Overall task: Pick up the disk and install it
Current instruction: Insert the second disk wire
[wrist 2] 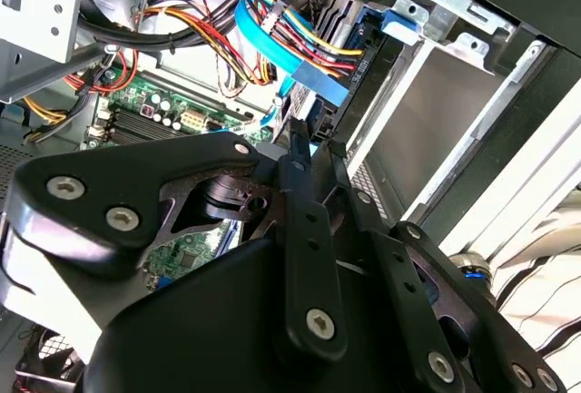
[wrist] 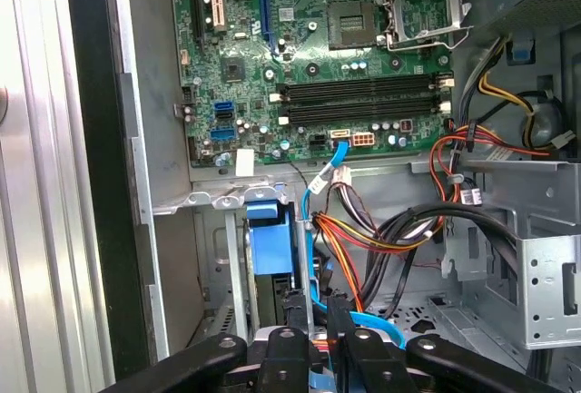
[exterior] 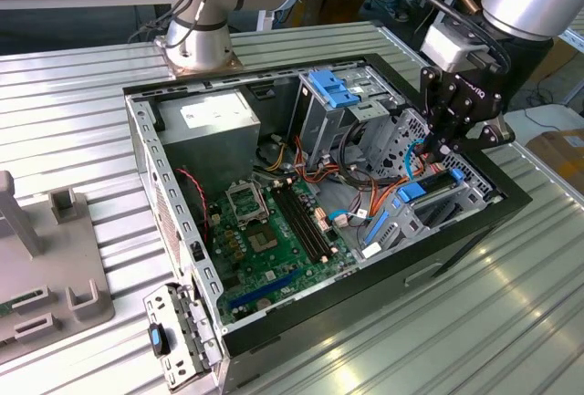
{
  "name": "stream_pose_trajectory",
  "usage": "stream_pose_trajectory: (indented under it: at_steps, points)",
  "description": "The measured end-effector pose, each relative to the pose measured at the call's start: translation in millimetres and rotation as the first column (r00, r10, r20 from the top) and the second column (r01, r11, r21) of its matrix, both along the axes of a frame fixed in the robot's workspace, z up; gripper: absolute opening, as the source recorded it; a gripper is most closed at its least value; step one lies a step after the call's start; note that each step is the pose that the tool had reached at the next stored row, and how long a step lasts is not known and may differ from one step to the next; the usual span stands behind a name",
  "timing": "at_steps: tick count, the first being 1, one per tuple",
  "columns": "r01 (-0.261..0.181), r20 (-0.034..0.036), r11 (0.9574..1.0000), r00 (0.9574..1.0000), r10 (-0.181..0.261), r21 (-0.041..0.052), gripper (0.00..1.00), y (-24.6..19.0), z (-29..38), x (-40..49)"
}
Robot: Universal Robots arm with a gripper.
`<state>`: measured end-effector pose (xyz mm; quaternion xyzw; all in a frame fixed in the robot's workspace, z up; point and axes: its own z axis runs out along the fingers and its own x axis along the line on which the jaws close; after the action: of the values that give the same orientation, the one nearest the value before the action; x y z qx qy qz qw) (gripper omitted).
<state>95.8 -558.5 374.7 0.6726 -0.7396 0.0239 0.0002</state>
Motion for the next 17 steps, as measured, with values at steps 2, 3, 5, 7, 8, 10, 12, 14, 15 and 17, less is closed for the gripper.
stream_pose_trajectory:
  at_steps: [2,3,5,7,8,10,12,14,15,17]
  points:
    - [0.0,0.0,1.0,1.0,0.0,-0.0001,0.24,0.0,0.0,0.0]
    - [0.0,0.0,1.0,1.0,0.0,0.0,0.24,0.0,0.0,0.0]
    - [0.0,0.0,1.0,1.0,0.0,0.0,0.24,0.0,0.0,0.0]
    - [0.0,0.0,1.0,1.0,0.0,0.0,0.24,0.0,0.0,0.1]
    - [0.0,0.0,1.0,1.0,0.0,0.0,0.24,0.0,0.0,0.1]
    - [0.0,0.0,1.0,1.0,0.0,0.0,0.24,0.0,0.0,0.1]
    - [-0.001,0.0,1.0,1.0,0.001,0.0001,0.24,-0.1,0.0,3.4]
    - [-0.001,0.0,1.0,1.0,0.001,0.0001,0.24,0.0,0.0,4.7]
    - [-0.001,0.0,1.0,1.0,0.001,0.0001,0.24,0.0,0.0,4.7]
    - [-0.001,0.0,1.0,1.0,0.001,0.0001,0.25,-0.1,0.0,4.7]
